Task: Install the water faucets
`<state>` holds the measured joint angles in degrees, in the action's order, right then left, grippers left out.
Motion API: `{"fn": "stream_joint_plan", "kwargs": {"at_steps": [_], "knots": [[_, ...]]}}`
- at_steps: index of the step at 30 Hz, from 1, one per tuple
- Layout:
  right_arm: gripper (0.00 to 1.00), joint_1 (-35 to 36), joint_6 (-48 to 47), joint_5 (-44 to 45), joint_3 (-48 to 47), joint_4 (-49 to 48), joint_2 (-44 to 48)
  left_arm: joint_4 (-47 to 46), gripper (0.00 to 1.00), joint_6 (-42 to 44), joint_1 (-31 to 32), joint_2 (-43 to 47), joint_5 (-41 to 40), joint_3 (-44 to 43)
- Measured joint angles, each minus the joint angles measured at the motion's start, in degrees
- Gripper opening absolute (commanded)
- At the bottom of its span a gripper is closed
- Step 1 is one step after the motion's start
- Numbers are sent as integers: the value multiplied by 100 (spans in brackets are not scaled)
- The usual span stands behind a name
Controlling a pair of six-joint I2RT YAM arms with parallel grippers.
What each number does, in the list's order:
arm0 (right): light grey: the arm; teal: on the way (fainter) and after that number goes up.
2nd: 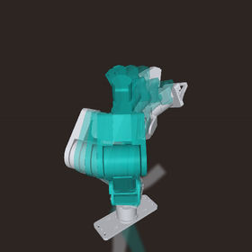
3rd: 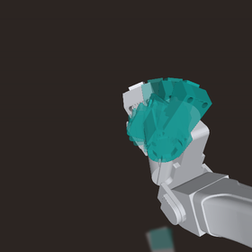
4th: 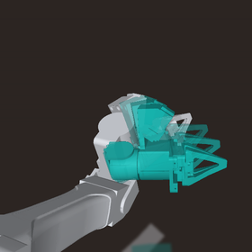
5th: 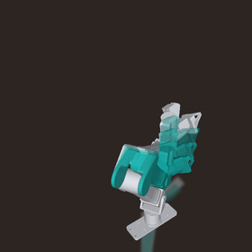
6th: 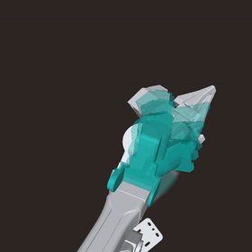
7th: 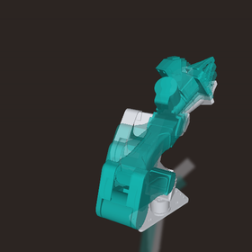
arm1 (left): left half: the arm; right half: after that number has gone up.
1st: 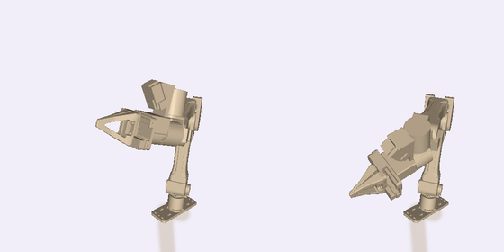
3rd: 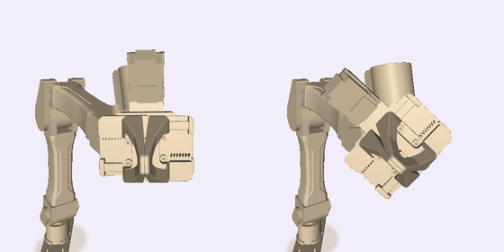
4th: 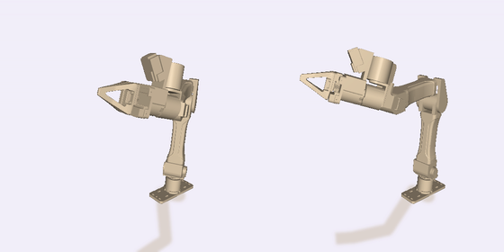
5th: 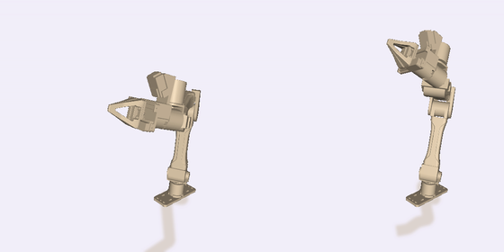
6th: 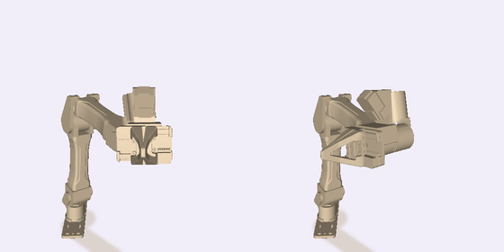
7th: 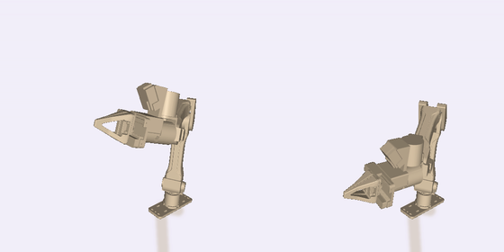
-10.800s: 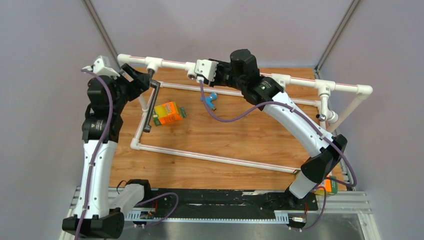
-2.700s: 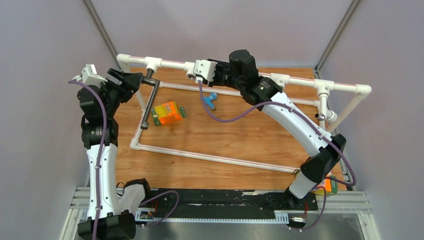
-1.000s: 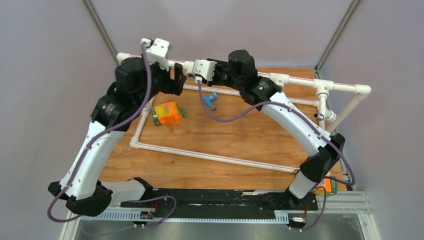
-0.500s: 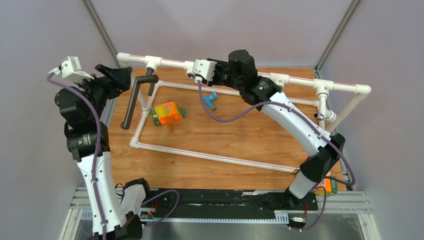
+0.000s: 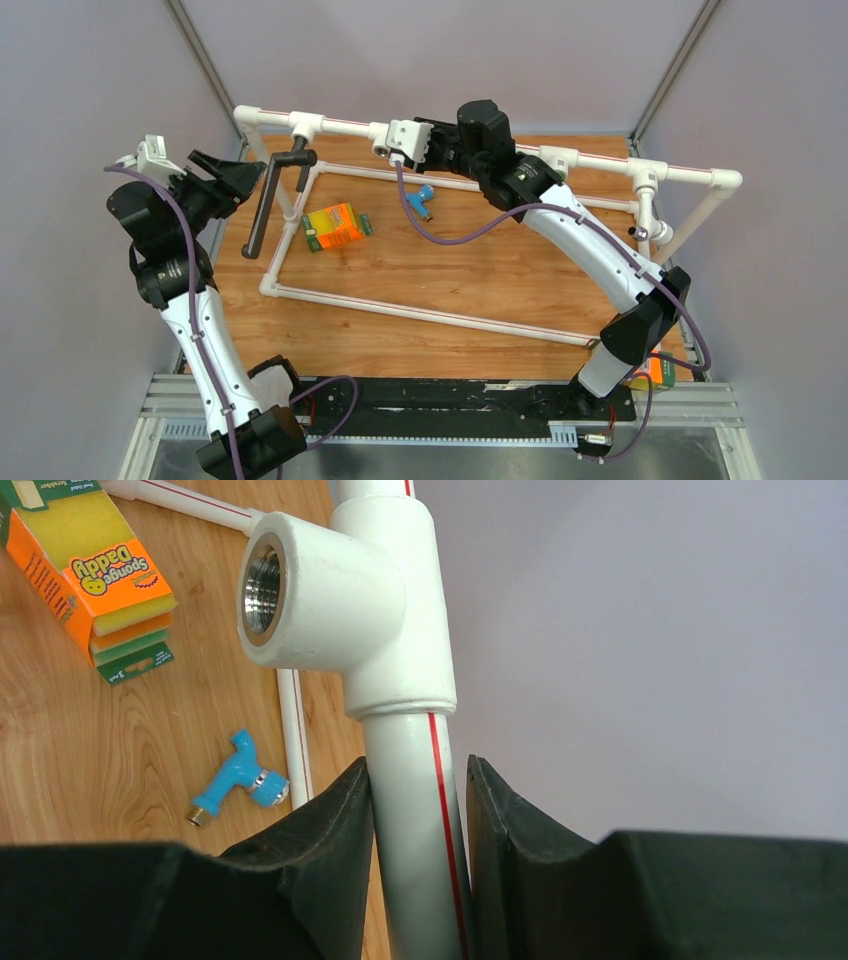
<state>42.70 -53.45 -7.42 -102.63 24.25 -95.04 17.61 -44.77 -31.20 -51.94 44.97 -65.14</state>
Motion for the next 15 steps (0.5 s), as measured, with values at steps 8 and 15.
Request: {"fn": "stream_joint_plan", "kwargs": {"at_steps": [8,15], "knots": [[0,0,-2,-2,0,0,0,1060,70,1012,122,-114,-9,-404],[0,0,-2,-2,0,-2,0,1919,64,2037,813,-509,-490,-1196]]}}
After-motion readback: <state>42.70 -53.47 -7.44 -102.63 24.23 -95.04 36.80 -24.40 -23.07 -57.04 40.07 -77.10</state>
